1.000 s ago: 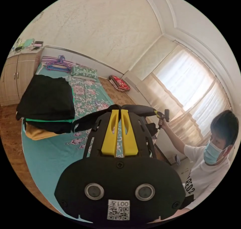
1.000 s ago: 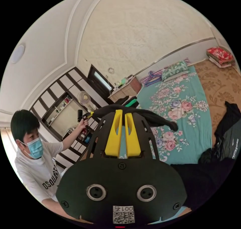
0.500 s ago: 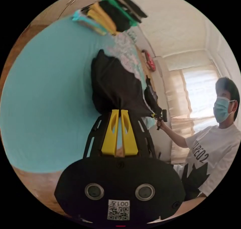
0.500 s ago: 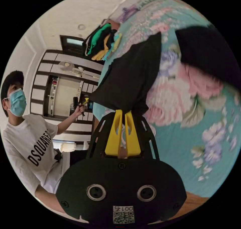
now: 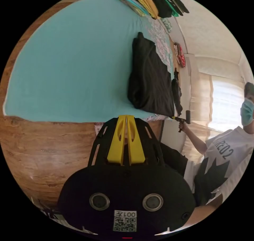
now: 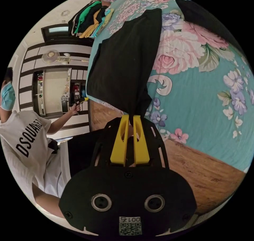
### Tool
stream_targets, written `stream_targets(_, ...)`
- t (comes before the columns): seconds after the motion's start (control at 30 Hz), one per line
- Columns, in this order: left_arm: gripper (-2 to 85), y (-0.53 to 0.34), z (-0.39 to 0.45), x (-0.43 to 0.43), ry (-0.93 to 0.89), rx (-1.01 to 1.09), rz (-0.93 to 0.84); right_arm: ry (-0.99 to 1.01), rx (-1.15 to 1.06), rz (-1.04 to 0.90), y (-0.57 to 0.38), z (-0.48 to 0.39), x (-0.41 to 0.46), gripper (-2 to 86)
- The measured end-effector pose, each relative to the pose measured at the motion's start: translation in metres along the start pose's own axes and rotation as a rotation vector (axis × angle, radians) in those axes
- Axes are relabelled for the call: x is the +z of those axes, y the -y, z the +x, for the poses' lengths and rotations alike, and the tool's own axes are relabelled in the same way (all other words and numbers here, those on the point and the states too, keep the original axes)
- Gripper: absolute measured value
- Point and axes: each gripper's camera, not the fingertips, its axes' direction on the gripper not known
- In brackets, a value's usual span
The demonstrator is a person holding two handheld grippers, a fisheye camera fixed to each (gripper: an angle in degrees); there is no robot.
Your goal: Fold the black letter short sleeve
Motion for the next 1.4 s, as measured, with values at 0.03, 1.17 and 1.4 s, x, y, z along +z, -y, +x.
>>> stream_targets(0.03,-0.1,0.006,0.007,-0.007,0.045,0.017,0.027,-0.035,0.010,-0.012,0.004,-0.016,-0.006,2.3)
stream_targets(1.17,1.7,0.039,-0.001,0.053,0.211,-0.048,0.114,-0.400,-0.870,-0.243,0.529,-0.599,0.173,1.1)
stream_targets(1.4,-0.8,0.010,-0.021,0.056,0.106,-0.063,0.176,-0.504,-0.879,-0.439,0.571,-0.641,0.239,0.4)
